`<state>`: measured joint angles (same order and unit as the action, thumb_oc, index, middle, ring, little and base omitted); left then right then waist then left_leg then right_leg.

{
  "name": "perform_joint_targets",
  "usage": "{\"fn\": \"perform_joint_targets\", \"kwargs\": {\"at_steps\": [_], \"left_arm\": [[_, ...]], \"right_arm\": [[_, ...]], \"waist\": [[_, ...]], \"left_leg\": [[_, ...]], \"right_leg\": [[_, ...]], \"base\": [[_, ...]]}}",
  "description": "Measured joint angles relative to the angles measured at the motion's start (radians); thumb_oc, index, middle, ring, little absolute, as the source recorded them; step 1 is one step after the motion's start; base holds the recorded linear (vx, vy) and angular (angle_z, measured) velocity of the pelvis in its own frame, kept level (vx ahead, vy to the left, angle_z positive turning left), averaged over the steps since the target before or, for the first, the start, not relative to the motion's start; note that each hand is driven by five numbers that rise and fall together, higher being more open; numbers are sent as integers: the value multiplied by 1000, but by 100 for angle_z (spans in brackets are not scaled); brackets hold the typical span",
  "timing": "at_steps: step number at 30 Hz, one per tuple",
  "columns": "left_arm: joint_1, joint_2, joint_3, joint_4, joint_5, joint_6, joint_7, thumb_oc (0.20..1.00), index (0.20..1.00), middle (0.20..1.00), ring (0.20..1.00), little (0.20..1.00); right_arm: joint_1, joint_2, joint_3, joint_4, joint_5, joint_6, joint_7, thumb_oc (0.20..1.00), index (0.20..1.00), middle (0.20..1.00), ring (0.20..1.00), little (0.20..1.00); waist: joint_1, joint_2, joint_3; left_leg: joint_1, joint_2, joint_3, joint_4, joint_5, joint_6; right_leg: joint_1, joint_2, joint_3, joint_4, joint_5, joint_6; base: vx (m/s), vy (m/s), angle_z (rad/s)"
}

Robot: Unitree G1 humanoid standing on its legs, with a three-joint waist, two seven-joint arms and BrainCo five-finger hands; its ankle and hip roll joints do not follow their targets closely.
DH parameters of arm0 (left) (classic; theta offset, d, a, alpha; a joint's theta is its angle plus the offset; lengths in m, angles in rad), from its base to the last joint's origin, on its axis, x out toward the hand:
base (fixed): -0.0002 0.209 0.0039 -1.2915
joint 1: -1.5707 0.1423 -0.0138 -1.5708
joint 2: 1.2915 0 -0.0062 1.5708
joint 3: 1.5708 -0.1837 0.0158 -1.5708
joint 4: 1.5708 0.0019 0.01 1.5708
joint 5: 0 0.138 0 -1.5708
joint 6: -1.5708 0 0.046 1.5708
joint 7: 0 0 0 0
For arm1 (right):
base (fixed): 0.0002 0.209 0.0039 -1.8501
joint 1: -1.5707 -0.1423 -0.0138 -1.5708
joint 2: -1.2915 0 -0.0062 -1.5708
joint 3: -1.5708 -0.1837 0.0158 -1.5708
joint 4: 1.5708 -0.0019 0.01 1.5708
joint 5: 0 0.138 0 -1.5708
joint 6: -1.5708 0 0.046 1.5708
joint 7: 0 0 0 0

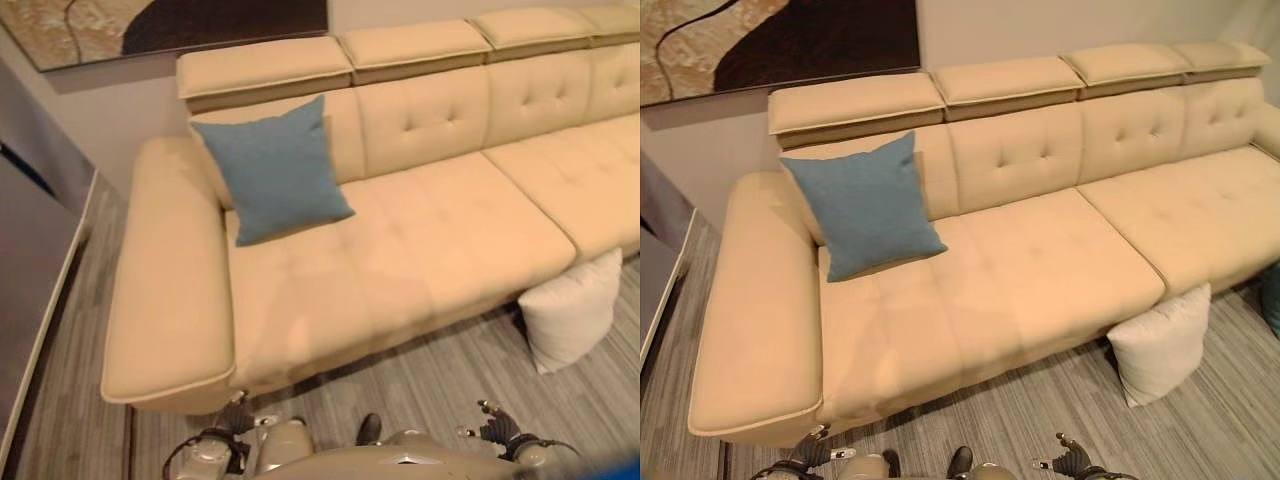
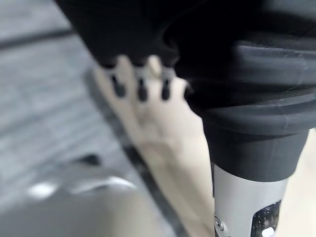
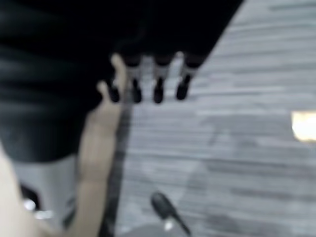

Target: Pick up all the scattered cushions and arrange them neatly on the sofa.

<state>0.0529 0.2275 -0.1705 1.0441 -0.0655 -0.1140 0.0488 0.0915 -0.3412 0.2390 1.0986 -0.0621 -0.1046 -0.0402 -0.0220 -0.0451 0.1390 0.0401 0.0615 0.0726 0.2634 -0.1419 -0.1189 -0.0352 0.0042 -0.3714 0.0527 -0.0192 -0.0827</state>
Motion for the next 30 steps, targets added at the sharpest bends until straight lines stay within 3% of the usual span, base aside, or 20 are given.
{"fn": "perform_joint_targets", "kwargs": {"at_steps": [2,4,6,7,8,11,12,13,15,16,17,18,19,20,21,22,24,26,28,30], "left_arm": [[-26,-3,-23,-2,0,0,1,1000,1000,1000,1000,1000],[-70,-8,-42,1,1,-5,0,1000,1000,1000,1000,1000],[-85,0,-48,-1,2,-4,2,1000,1000,1000,1000,1000],[-85,-5,-47,-2,3,-4,0,1000,1000,1000,1000,1000],[-62,-18,-41,-3,18,-2,1,1000,1000,1000,1000,1000],[-24,-5,-40,4,40,-5,1,1000,1000,1000,1000,1000],[2,-1,-34,13,56,2,1,1000,1000,1000,1000,1000],[24,19,-21,31,59,4,1,1000,1000,1000,1000,1000],[28,30,-17,39,58,3,1,1000,1000,1000,1000,1000],[29,45,-18,39,58,4,1,1000,1000,1000,1000,1000],[25,52,-20,39,58,5,1,1000,1000,1000,1000,1000],[31,40,-26,38,58,15,-1,1000,1000,1000,1000,1000],[42,29,-21,37,58,14,-2,1000,1000,1000,1000,1000],[33,7,-14,39,58,16,0,1000,1000,1000,1000,1000],[34,17,-6,43,58,19,1,1000,1000,1000,1000,1000],[26,9,-12,41,56,19,0,1000,1000,1000,1000,1000],[11,-6,-17,38,56,14,1,1000,1000,1000,1000,1000],[6,-22,-20,38,55,15,0,1000,1000,1000,1000,1000],[11,-19,-25,38,55,15,1,1000,1000,1000,1000,1000],[7,-22,-36,38,54,14,2,1000,1000,1000,1000,1000]], "right_arm": [[0,0,-7,20,0,4,-1,1000,1000,1000,1000,1000],[-3,2,-34,17,2,12,-4,1000,1000,1000,1000,1000],[-13,22,-37,16,5,10,-4,1000,1000,1000,1000,1000],[-33,19,-36,8,8,11,-4,1000,1000,1000,1000,1000],[-41,26,-48,11,19,15,-4,1000,1000,1000,1000,1000],[-58,43,-54,47,24,27,-17,1000,1000,1000,1000,1000],[-57,32,-64,38,23,30,-19,1000,1000,1000,1000,1000],[-38,28,-64,34,21,24,-11,1000,1000,1000,1000,1000],[-21,45,-66,37,22,24,-3,1000,1000,1000,1000,1000],[-18,65,-67,45,23,20,-3,1000,1000,1000,1000,1000],[-18,79,-66,56,23,18,-2,1000,1000,1000,1000,1000],[-50,86,-57,71,27,22,-4,1000,1000,1000,1000,1000],[-55,82,-46,70,29,20,-4,1000,1000,1000,1000,1000],[-56,76,-27,51,32,20,-5,1000,1000,1000,1000,1000],[-53,80,-17,38,34,17,-2,1000,1000,1000,1000,1000],[-34,78,-15,33,40,16,-3,1000,1000,1000,1000,1000],[-2,65,-16,33,42,17,-3,1000,1000,1000,1000,1000],[17,53,-19,28,56,16,-5,1000,1000,1000,1000,1000],[24,33,-26,38,70,17,-10,1000,1000,1000,1000,1000],[23,24,-24,58,70,16,-10,1000,1000,1000,1000,1000]], "waist": [[-21,14,2],[-44,30,17],[-28,-12,38],[-15,12,45],[-30,38,50],[21,51,57],[36,49,55],[33,33,44],[52,16,30],[68,0,21],[69,-26,7],[91,-6,-3],[107,26,-18],[100,62,-30],[104,58,-28],[78,72,-36],[65,70,-37],[64,54,-36],[55,63,-42],[79,55,-38]], "left_leg": [[15,-9,1,-39,-27,14],[39,-20,26,-143,-38,70],[45,-95,22,-181,-27,115],[37,-87,17,-207,-16,149],[11,-49,79,-221,50,210],[16,-5,198,-235,79,199],[21,2,215,-244,77,195],[16,15,228,-244,95,190],[20,38,252,-259,113,165],[13,51,272,-253,124,139],[15,41,278,-252,129,118],[6,64,281,-255,117,86],[13,85,305,-276,131,76],[11,118,322,-280,164,42],[13,119,330,-273,166,39],[11,136,323,-261,173,33],[8,149,314,-222,184,20],[12,153,315,-205,202,12],[16,146,280,-196,206,12],[7,134,153,-173,204,10]], "right_leg": [[-32,2,1,1,17,2],[-86,5,18,-1,52,42],[-111,-11,73,-27,87,83],[-129,-6,61,-12,38,151],[-206,-56,16,111,33,145],[-231,-154,-129,273,7,166],[-222,-185,-127,331,-5,175],[-159,-228,-103,373,-47,217],[-101,-214,-29,402,-87,246],[-58,-220,-30,378,-142,239],[-22,-194,-32,286,-158,215],[-5,-134,-19,150,-126,168],[-6,-134,-77,114,-135,161],[23,-141,-174,84,-92,176],[33,-135,-181,51,-42,158],[43,-112,-181,46,-48,154],[38,-107,-173,54,-61,141],[41,-106,-139,37,-63,137],[30,-94,-98,27,-52,132],[12,-87,-25,16,-26,98]], "base": [[-219,165,-5],[-287,212,-32],[-184,73,-87],[-419,101,-104],[-407,95,-94],[-214,49,-111],[-231,27,-109],[-274,-11,-71],[-184,-22,-56],[-147,-103,-70],[-163,-199,-101],[-115,-263,-127],[-46,-251,-165],[-31,-157,-130],[-94,-199,-77],[-91,-158,-16],[-72,-124,-5],[-51,-55,-42],[-50,-42,-55],[1,-29,-86]]}}
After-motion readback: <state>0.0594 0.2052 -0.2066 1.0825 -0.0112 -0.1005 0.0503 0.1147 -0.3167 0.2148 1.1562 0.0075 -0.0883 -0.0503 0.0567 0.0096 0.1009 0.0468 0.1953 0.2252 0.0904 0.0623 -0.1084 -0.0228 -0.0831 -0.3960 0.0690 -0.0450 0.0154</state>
